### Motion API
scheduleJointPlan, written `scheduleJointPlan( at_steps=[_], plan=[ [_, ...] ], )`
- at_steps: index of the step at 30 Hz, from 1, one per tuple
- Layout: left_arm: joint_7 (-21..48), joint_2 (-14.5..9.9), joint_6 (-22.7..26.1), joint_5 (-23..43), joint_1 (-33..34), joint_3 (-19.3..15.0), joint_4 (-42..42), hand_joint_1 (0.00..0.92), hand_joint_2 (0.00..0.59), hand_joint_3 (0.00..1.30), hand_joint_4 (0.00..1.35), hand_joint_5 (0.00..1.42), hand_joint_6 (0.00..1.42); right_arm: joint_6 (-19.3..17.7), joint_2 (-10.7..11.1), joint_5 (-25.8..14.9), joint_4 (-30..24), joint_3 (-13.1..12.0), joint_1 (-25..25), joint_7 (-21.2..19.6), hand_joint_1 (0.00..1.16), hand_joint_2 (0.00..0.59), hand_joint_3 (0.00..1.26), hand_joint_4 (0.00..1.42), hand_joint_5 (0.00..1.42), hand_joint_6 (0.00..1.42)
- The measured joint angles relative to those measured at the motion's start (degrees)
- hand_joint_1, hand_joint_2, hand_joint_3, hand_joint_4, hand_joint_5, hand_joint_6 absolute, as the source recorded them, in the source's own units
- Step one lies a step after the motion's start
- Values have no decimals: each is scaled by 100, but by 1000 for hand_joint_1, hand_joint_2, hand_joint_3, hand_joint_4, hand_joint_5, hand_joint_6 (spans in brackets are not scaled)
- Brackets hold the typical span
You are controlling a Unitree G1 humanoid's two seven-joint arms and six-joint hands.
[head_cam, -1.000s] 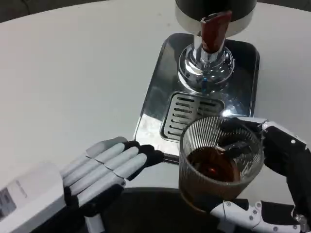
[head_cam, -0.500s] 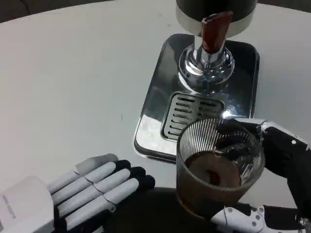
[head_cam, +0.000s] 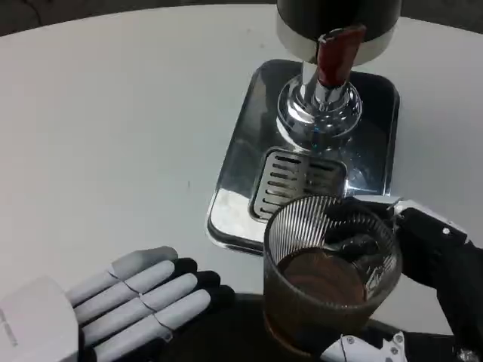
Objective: Grasp the cup under the faucet to collect the drink, then remove the cup.
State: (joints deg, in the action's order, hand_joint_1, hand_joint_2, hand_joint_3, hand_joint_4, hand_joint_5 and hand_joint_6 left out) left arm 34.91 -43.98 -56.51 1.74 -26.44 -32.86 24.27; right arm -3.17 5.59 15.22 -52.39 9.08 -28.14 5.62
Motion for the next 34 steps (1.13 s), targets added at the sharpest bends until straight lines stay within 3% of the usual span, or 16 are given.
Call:
scheduleJointPlan(
  at_steps=[34],
  plan=[
    [0,-132,-63,27,36,-109,-11,0,71,14,0,0,0,228,75,0,-197,64,73,45,944,163,691,776,866,740]
  ],
)
